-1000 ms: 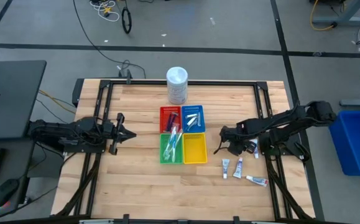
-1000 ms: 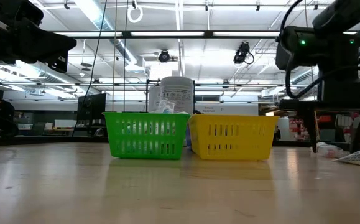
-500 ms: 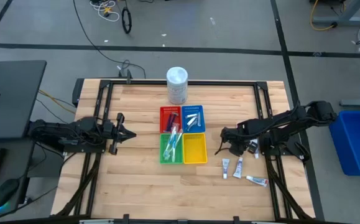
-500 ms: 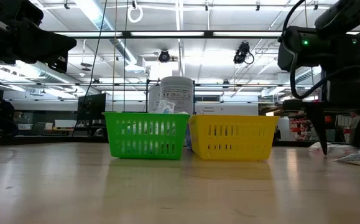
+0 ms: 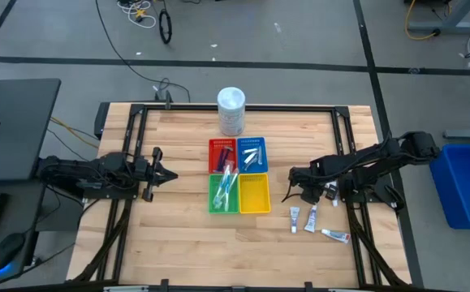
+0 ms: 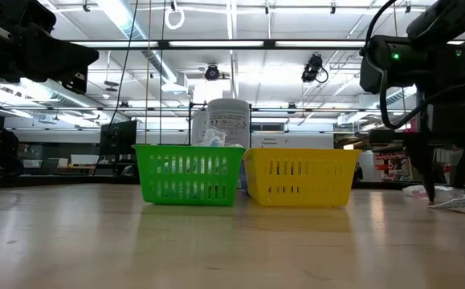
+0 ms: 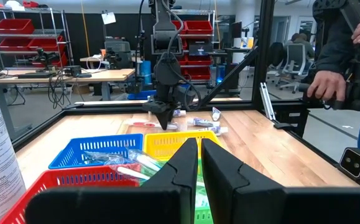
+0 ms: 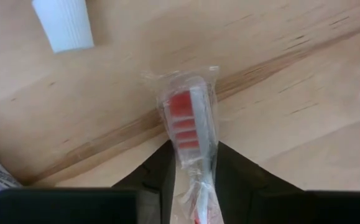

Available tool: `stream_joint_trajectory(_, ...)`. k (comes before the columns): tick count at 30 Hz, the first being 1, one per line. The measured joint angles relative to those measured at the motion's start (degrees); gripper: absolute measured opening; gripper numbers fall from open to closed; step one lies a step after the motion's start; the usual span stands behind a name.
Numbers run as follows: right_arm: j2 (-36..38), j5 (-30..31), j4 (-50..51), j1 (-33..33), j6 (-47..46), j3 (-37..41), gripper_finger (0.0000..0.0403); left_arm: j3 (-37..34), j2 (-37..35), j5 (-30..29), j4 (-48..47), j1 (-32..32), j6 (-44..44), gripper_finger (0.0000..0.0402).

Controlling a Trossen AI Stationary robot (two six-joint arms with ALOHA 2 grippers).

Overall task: Pick & Place Travel size toiletries
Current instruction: Put the orange toothbrush into the green bin

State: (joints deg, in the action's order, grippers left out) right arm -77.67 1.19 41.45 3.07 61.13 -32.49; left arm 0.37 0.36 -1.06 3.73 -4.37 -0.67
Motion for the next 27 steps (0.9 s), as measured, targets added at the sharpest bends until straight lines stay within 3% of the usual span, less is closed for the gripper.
stream_joint_trajectory(17, -0.1, 0.1, 3.4, 0.0, 2.2, -4.8, 0.0091, 0.0, 0.0, 0.0, 0.0, 0.0, 0.0, 0.0027)
stream_joint_trajectory(27, -0.1, 3.4, 11.3, 0.0, 2.2, -14.0, 0.0099, 0.0, 0.0, 0.0, 0.0, 0.0, 0.0, 0.0028)
